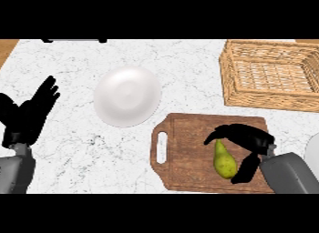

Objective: Pick the pear from the cutting board and place it in the basket

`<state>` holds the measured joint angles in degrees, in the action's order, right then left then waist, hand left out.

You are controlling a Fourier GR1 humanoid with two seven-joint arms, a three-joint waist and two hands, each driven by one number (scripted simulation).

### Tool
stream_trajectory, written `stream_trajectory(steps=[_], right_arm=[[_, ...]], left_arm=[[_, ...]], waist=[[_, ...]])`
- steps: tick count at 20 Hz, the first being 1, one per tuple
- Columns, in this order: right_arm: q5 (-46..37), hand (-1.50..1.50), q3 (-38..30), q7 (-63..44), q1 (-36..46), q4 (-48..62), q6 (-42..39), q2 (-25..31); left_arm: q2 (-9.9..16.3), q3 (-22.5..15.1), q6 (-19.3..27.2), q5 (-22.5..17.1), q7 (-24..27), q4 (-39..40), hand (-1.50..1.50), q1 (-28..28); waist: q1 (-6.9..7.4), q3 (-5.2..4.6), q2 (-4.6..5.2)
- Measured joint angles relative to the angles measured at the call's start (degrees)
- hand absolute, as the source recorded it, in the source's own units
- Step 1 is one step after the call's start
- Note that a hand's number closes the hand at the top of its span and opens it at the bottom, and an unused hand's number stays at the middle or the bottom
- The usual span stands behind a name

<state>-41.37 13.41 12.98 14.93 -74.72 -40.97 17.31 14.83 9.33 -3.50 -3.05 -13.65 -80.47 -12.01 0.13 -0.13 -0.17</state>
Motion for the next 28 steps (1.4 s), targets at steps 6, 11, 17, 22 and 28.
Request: stream_trajectory(steps=[6,11,17,22,28], right_arm=[[-4.5,1.5,2.1,2.7,-1.3,-0.7,3.7,-0.5],[-6.3,1.5,2.9,3.8,-2.2,-1.6,4.7,-0.8],[-11.5,1.5,7.0,-4.9,-12.0,-13.0,12.0,-6.4],[-18.7,1.5,16.7,-13.8,-25.7,-23.9,21.9,-12.9],[-12.1,1.5,25.3,-14.3,-36.9,-34.7,31.2,-16.3]], left_arm=[[-0.4,0.2,0.0,0.3,-0.5,-0.6,0.0,0.1],[0.5,1.4,-1.8,-0.6,0.3,-0.5,0.0,1.2],[-0.3,1.1,-0.2,0.6,-0.1,-1.4,0.0,1.5],[0.3,2.0,-0.7,-0.1,-0.1,-0.9,0.0,2.0],[-0.4,1.7,-0.2,0.1,-0.4,-1.0,0.0,1.3]], waist=[[-0.11,-0.29,-0.34],[-0.05,-0.33,-0.43],[-1.17,-0.28,-0.62],[-1.74,-0.07,-0.51],[-1.78,0.11,-0.21]])
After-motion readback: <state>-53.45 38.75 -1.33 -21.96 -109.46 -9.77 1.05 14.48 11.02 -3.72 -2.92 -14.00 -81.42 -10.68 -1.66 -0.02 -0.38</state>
